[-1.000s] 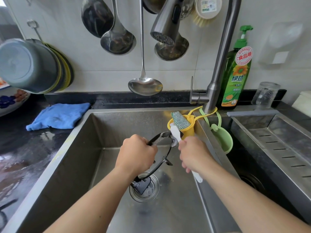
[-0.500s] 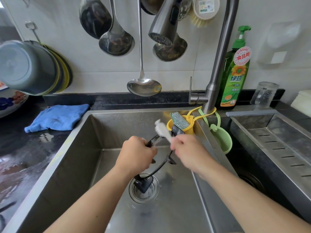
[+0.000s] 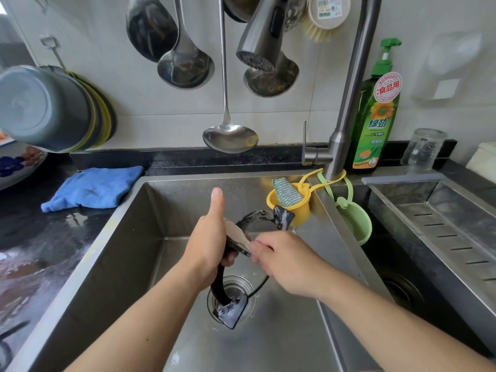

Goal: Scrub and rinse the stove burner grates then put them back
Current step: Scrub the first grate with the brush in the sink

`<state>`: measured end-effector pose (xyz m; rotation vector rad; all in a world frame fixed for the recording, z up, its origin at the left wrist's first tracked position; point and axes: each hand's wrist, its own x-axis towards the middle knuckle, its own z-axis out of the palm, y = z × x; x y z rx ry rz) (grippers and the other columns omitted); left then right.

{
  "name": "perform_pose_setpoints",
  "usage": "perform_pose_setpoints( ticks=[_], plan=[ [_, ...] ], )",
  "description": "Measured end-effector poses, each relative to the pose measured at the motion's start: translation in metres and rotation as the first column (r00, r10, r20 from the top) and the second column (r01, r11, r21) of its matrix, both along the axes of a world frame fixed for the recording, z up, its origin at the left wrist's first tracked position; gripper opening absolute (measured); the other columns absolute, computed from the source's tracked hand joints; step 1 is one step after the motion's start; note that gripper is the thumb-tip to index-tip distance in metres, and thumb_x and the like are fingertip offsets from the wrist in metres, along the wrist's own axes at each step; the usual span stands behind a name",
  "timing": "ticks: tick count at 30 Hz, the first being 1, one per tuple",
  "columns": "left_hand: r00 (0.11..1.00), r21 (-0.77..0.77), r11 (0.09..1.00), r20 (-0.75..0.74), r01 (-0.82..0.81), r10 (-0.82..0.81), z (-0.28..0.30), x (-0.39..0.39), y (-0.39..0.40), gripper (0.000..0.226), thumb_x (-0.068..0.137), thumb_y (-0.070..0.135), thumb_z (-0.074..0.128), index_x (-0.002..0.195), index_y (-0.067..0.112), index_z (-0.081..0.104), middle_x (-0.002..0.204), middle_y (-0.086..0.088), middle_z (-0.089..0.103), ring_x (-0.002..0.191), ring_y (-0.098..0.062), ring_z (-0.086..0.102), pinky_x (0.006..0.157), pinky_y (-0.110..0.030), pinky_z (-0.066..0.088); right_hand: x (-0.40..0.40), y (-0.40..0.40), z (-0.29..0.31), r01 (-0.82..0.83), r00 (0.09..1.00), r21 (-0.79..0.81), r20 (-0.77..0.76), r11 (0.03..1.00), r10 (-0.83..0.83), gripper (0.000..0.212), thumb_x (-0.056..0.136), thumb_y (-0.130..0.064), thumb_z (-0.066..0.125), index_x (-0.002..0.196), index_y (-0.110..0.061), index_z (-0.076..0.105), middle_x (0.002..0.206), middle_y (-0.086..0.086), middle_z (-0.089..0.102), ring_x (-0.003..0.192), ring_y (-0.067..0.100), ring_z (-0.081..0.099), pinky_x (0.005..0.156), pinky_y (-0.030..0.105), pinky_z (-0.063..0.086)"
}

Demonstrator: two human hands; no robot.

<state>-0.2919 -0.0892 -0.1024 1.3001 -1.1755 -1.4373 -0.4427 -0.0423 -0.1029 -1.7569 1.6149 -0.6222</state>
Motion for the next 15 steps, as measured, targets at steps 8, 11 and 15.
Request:
perform_pose_setpoints(
  ticks=[8,11,15],
  plan=[
    [0.998,0.012,0.999,-0.046,-0.043,0.044,-0.001,0.001,0.001,0.103,0.089,0.087,0.013,0.06,0.005,0.067,0.077,-0.026,0.07,0.048,-0.023,0.043,0.048,-0.028,0.031,-0.001,-0.003,-0.004,0.104,0.994,-0.111,-0.023,0.988,-0.107,0.037,0.103,-0.04,0.047,0.079,-0.017,0.063,0.063,0.0,0.053,0.057,0.016,0.045,0.056,0.032,0.035],
    [0.995,0.023,0.998,-0.076,-0.065,0.066,-0.001,0.003,-0.002,0.099,0.09,0.086,0.015,0.056,0.006,0.064,0.069,-0.023,0.063,0.044,-0.023,0.042,0.047,-0.028,0.028,0.003,-0.003,-0.004,0.029,0.998,-0.08,-0.05,0.996,-0.033,0.037,0.103,-0.041,0.047,0.08,-0.016,0.062,0.063,-0.001,0.052,0.056,0.016,0.044,0.056,0.032,0.034],
    [0.998,0.006,0.998,-0.01,-0.056,0.056,-0.005,0.005,-0.005,0.113,0.087,0.089,0.013,0.078,-0.006,0.072,0.073,-0.019,0.069,0.046,-0.022,0.042,0.044,-0.026,0.03,-0.01,-0.012,-0.004,0.186,0.981,-0.111,-0.027,0.976,-0.19,0.037,0.104,-0.04,0.045,0.081,-0.017,0.062,0.068,-0.001,0.054,0.06,0.018,0.047,0.058,0.032,0.036]
  ],
)
